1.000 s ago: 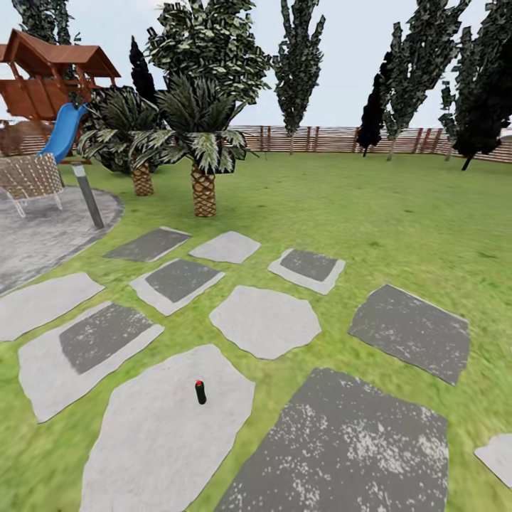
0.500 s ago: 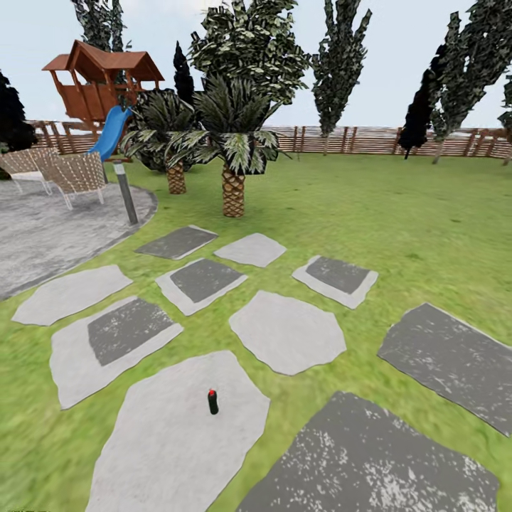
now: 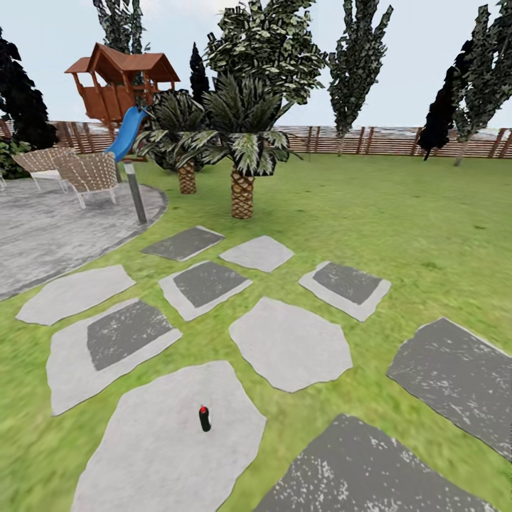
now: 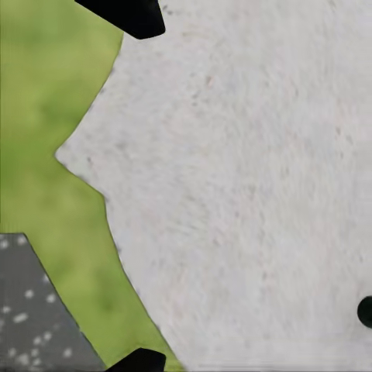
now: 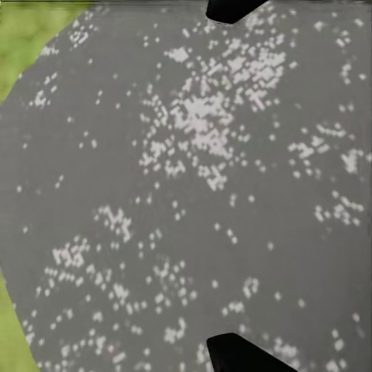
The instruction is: In the garden, pick up the pesticide atomizer on the floor and spray pesticide onto both trees until each tree trunk is fully covered.
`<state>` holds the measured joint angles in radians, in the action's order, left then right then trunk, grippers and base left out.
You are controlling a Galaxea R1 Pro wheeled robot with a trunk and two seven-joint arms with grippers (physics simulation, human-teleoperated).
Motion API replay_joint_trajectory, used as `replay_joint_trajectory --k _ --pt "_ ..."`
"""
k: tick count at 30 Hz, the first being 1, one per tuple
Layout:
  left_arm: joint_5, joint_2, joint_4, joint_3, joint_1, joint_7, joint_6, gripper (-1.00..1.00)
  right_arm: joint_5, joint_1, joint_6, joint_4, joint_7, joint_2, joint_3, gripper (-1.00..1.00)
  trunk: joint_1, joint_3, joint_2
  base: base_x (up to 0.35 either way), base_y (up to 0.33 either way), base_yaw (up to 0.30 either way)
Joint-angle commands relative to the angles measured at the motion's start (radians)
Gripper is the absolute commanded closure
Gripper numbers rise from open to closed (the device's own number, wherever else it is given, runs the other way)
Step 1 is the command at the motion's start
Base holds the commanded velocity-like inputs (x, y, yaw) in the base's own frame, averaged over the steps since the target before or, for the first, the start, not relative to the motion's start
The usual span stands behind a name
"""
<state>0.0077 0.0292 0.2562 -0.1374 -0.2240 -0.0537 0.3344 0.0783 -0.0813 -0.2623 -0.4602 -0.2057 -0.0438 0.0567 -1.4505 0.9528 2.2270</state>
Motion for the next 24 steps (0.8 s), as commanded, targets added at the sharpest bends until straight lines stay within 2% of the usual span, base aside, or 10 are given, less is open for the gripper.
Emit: replay_joint_trajectory --k 1,5,24 --pt "0.000 0.000 0.000 0.000 0.000 0.000 0.000 -1.00 0.000 0.000 0.000 0.000 0.000 0.001 0.000 -1.00 0.000 0.000 0.000 0.147 -0.248 0.001" --pt "0.000 0.000 0.000 -0.001 0.000 0.000 0.000 -1.00 0.000 0.000 0.000 0.000 0.000 0.007 0.000 -1.00 0.000 0.000 0.000 0.146 -0.250 0.156" --pt "0.000 0.000 0.000 -0.001 0.000 0.000 0.000 -1.00 0.000 0.000 0.000 0.000 0.000 0.007 0.000 -1.00 0.000 0.000 0.000 0.150 -0.253 0.272"
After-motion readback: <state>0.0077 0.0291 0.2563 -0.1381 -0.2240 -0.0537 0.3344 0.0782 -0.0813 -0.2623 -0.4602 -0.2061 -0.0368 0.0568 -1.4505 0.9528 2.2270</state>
